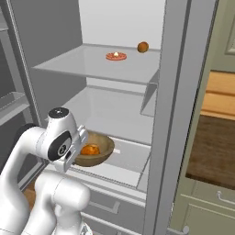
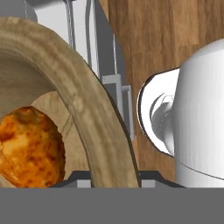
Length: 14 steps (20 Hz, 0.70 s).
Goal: Pick the chicken drumstick and sweet potato from their plates and place them in the bowl. Then put the bowl in the fridge.
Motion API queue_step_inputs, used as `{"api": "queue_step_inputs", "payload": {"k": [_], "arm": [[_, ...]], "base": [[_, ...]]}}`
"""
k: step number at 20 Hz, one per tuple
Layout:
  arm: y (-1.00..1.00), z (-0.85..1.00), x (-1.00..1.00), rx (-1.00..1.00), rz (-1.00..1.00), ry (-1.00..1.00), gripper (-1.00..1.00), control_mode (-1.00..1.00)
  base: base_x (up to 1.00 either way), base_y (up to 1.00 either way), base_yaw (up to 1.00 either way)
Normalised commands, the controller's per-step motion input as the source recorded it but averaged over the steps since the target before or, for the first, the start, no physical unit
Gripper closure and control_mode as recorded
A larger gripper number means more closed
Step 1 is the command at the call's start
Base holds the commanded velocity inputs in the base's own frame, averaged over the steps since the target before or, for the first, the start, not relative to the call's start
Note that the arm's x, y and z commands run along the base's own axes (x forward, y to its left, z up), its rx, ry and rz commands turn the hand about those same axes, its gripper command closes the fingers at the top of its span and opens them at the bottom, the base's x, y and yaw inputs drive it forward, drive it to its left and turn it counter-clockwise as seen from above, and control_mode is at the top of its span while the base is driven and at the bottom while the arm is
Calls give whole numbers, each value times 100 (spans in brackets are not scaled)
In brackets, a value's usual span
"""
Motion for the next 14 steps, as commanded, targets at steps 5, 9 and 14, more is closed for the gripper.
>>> {"api": "queue_step_inputs", "payload": {"k": [5,9,14], "arm": [[0,0,0,0,0,0,100,100],[0,4,-21,0,-3,-10,100,-100],[3,18,-75,0,-3,-20,100,-100]], "base": [[-8,0,-6],[-1,0,-3],[0,0,0]]}}
